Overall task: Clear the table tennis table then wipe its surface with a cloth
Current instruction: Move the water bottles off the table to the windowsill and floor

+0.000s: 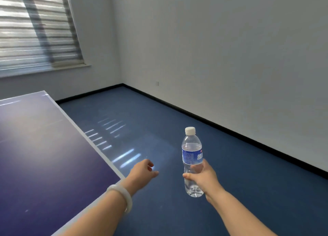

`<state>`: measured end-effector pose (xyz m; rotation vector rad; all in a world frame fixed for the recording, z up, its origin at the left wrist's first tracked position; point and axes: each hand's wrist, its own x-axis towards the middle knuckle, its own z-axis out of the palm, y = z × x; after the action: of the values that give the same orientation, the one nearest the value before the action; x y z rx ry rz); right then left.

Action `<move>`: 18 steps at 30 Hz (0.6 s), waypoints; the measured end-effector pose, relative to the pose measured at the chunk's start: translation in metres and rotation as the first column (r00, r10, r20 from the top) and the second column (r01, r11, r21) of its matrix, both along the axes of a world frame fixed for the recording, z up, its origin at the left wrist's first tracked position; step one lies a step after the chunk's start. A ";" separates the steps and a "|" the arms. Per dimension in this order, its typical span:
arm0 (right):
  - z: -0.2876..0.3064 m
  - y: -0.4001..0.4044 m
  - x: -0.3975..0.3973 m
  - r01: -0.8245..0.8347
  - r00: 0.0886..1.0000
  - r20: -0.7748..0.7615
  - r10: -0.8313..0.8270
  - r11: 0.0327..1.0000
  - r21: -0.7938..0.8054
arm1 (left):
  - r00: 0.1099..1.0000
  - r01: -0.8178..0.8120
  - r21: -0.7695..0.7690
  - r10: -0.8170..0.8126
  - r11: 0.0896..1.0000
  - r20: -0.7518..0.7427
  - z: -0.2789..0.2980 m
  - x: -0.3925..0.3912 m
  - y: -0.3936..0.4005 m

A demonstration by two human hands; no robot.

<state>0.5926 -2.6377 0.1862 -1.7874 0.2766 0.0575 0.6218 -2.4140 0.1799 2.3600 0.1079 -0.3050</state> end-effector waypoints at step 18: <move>0.001 0.066 0.491 -0.300 0.954 0.010 0.300 0.954 0.004 | 0.955 -0.296 0.007 0.296 0.955 0.006 0.006 0.417 0.067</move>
<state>1.0833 -2.5712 0.1874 -1.8113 -0.0039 0.2661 1.0385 -2.3473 0.1861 2.3107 0.4568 -0.1523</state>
